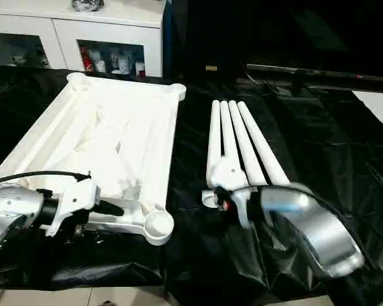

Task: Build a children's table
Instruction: Move to table

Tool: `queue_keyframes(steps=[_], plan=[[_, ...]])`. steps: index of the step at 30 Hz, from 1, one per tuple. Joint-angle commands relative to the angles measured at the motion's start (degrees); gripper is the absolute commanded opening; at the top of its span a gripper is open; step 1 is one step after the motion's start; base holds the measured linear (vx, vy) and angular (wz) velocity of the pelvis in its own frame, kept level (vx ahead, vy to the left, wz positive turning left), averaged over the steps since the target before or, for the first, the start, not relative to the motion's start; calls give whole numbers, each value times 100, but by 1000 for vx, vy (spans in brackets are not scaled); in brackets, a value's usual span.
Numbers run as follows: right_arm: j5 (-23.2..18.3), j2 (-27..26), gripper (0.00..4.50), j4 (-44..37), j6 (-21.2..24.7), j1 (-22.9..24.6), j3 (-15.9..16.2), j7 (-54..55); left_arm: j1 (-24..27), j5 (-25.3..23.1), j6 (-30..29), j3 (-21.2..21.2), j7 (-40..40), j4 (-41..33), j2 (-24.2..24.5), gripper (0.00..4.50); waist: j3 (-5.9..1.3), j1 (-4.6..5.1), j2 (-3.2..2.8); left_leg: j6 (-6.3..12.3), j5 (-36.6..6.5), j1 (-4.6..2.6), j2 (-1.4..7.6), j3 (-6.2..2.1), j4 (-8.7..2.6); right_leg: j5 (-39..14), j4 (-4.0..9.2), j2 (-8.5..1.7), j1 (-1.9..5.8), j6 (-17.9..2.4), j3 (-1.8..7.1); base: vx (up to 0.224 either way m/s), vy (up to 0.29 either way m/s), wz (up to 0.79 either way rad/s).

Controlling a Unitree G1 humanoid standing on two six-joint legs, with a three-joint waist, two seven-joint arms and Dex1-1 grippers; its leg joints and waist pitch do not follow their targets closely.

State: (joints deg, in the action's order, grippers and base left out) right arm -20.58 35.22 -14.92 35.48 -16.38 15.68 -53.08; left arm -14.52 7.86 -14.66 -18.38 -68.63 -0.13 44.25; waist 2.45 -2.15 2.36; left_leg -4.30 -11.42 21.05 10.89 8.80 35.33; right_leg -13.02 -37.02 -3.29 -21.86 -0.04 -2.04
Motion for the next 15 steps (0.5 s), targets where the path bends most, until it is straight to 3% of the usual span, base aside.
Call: queue_keyframes(steps=[1,4,10,15], plan=[[38,15,440,34,-64,-64,-40,-15,-109,-105,65,-83,25,63,-47,235,-266,-24,-60,-92,-1077,-64,208,-22,-504,-719,454,-390,187,-1097,264,0,0,0],[52,20,440,39,-76,-69,-6,-38,-145,-129,38,-113,21,121,-102,207,-269,-41,-53,-53,-969,-64,207,-12,-496,-495,440,-386,196,-1162,259,0,0,0],[68,35,440,106,-128,-92,101,-145,-150,-167,60,-161,-88,173,-93,163,-247,-44,-51,-92,-1233,-78,215,-15,-514,-928,476,-396,177,-1132,262,0,0,0],[-5,101,440,112,-54,-111,211,-455,-173,-114,-19,-158,-170,232,-119,126,-258,-45,-50,-54,-1124,-69,216,-14,-507,-717,457,-394,186,-1167,261,0,0,0]])
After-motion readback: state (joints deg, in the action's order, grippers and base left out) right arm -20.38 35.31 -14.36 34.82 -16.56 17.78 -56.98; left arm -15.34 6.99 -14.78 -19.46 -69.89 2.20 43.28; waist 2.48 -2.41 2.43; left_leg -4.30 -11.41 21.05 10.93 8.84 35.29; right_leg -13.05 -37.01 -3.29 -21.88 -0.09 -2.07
